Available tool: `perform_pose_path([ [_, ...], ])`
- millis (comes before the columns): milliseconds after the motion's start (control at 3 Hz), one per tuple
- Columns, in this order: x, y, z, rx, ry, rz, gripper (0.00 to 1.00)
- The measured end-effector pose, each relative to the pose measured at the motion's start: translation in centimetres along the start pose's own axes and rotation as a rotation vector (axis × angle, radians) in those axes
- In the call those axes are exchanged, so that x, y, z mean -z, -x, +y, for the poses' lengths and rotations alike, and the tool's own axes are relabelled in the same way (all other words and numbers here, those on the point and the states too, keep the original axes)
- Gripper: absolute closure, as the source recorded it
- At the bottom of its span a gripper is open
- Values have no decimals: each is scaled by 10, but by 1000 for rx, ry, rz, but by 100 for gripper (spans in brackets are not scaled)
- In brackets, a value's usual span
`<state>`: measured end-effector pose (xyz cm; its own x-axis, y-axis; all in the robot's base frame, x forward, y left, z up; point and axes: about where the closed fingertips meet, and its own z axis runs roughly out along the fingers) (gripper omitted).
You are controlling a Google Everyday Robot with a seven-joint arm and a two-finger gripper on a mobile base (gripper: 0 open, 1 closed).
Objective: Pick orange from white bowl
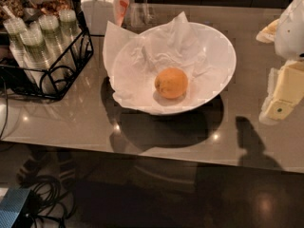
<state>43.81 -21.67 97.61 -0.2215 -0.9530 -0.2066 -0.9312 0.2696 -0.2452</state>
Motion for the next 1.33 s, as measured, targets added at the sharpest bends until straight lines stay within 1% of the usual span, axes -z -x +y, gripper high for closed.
perform_pose_path([
  [333,0,0,0,0,0,0,0],
  [667,-3,6,-2,-5,0,-33,0],
  [1333,-27,72,-13,58,71,-201,0],
])
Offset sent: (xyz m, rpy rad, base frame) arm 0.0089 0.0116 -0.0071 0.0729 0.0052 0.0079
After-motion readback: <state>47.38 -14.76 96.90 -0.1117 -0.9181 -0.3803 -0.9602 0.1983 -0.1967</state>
